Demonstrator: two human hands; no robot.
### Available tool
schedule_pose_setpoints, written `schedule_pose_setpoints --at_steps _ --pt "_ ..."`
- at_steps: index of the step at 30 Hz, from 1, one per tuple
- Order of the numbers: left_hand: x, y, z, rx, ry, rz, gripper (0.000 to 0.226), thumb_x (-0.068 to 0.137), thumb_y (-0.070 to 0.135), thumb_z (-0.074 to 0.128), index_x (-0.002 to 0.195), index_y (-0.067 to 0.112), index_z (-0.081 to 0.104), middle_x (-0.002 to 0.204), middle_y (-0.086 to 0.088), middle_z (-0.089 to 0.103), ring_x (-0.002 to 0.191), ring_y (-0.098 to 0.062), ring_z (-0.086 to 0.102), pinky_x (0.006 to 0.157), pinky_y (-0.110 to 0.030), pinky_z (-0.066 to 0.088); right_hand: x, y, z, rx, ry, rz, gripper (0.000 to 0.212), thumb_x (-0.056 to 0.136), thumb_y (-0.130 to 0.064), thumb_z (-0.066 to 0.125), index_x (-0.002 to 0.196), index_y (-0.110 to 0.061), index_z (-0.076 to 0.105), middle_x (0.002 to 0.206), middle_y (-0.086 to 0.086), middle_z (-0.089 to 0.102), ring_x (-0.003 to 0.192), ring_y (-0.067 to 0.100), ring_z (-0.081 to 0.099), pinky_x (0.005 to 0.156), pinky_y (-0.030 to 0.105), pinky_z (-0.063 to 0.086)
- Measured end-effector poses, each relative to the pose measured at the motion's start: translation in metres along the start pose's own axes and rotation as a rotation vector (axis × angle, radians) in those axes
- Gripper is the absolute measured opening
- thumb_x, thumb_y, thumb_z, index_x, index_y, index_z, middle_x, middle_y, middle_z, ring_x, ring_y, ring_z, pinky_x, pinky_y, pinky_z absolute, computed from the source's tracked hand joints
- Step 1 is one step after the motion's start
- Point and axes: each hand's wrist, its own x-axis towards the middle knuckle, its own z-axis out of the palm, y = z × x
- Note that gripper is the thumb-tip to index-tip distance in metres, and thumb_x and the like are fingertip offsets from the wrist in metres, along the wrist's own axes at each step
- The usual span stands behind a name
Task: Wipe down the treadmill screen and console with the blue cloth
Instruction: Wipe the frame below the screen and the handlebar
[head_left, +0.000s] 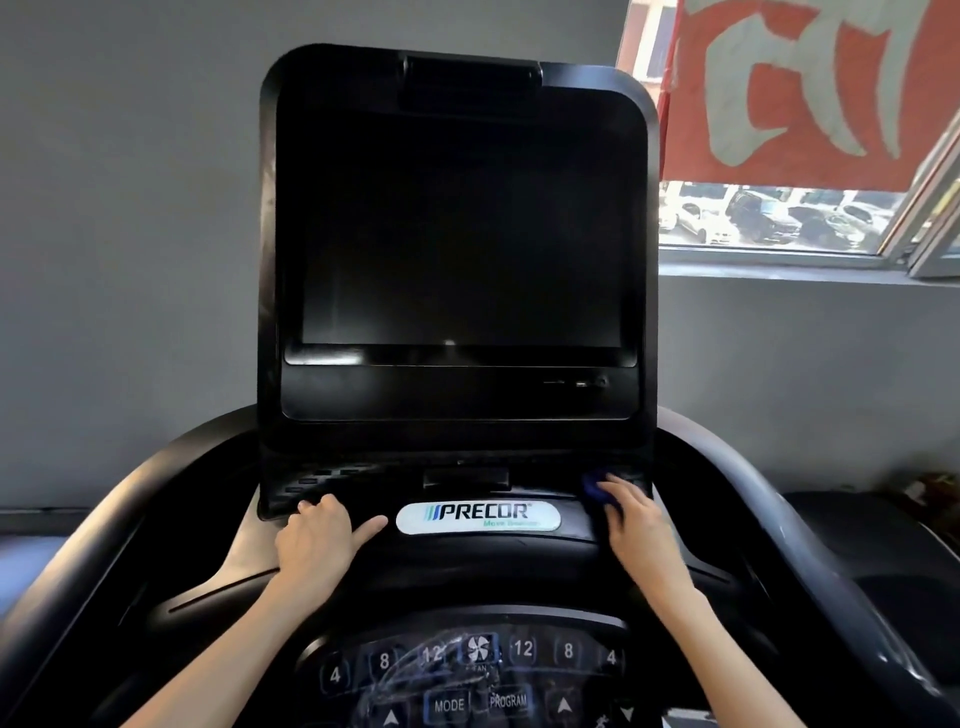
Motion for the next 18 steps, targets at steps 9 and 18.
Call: schedule_pose_setpoints --at_steps 9,18 --pt "0.001 -0.001 -0.005 0.031 0.049 0.012 0.069 0.078 0.073 0.043 0.103 0.01 0.054 0.103 -0.006 0.064 0.099 -0.024 0.064 0.074 -0.03 0.049 0.007 -0.041 0.037 -0.054 0.019 0.209 0.05 0.094 0.002 0.037 0.143 0.0 0.03 0.152 0.016 0.026 0.14 0.035 0.021 0.115 0.037 0.019" --pt "0.0 -0.002 -0.007 0.047 0.05 0.015 0.068 0.079 0.073 0.044 0.105 0.011 0.054 0.105 -0.004 0.065 0.101 -0.021 0.063 0.075 -0.028 0.048 0.036 -0.031 0.026 0.054 0.135 0.432 0.056 0.092 0.005 0.039 0.145 0.004 0.021 0.156 0.017 0.012 0.141 0.041 0.016 0.115 0.042 0.017"
